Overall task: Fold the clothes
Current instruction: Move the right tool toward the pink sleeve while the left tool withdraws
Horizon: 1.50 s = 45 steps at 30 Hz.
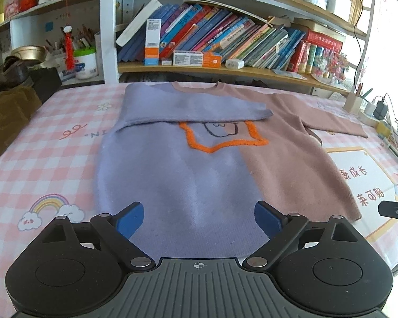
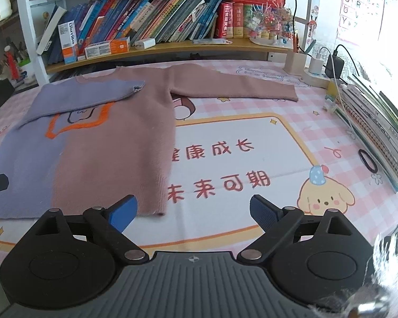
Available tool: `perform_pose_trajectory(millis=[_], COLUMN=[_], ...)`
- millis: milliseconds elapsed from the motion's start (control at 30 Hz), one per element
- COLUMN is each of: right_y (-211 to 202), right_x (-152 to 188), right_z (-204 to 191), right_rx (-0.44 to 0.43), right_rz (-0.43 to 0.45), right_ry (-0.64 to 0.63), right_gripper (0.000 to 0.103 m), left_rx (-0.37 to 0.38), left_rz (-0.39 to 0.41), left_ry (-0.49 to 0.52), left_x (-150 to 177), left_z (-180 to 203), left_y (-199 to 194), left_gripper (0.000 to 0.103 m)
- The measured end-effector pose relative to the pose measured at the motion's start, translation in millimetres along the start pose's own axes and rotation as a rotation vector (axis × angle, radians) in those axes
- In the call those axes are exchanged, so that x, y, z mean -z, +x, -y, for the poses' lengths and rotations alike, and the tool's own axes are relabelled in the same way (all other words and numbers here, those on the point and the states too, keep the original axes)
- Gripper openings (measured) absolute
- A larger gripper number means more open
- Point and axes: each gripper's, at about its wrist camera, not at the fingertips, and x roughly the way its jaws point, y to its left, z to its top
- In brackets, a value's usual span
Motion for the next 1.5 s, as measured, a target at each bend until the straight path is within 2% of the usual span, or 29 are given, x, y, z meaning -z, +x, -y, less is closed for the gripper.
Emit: perform_pose_trajectory(millis=[367, 800, 1067, 1500], right_y=[36.8, 112.1, 170.6, 223.0], right_x=[-35.7, -108.0, -140.4, -165.9], right_z=[53.5, 148.8, 198.9, 224.6], right_rx=[-0.062, -0.192, -0.18, -0.198], right_rz=[0.011, 0.02, -0.01, -0.08], right_ry=[0.008, 0.022, 0.033, 0.069], right_gripper=[0.092, 0.093, 0.093, 0.091], left_rx=[-0.083, -0.287, -0.333, -0.378], left_rz=[-0.005, -0.056, -0.104, -0.15], left_ry=[0.008, -0.106, -0.138, -0.146], left_x=[-21.9, -34.2, -26.6, -26.4], left_z=[50.3, 115.5, 151.5, 170.7], left_y=[20.5, 38.7, 36.2, 39.0], left_gripper=[0.093, 0.093, 0.093, 0.093])
